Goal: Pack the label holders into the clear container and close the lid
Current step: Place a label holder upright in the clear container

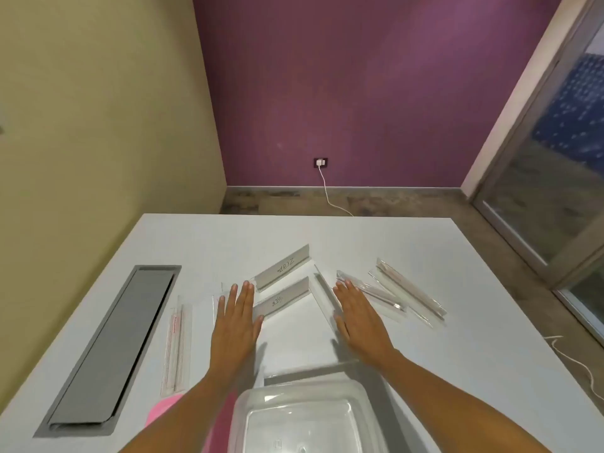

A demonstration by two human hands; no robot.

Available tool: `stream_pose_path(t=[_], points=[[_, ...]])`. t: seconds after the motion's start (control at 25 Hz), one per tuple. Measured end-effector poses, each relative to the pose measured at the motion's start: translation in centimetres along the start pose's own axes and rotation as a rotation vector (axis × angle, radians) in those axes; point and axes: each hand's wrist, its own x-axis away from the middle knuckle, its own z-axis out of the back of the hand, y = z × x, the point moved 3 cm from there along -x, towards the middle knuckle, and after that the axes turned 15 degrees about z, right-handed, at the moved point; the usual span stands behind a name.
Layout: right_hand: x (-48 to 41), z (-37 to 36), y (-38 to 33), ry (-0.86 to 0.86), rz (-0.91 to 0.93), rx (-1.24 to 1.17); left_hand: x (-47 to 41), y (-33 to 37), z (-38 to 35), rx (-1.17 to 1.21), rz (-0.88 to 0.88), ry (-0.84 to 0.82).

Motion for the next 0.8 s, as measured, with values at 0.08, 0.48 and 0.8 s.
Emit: stream_pose_path(t=[0.08,0.48,0.8], points=[[-0.6,-1.3,0.9,0.020,0.004,0.003,-1.1,0.3,-1.3,0.003,0.020,-0.052],[-1.3,-7.6,4.5,-0.172,-0.454,-0.158,-4.3,1.3,-6.2,0.177,0.200,-0.208],[-1.5,-7.4,6.3,-0.259,-0.494,-0.067,-4.3,1.6,-6.5,0.178,0.150,-0.175]])
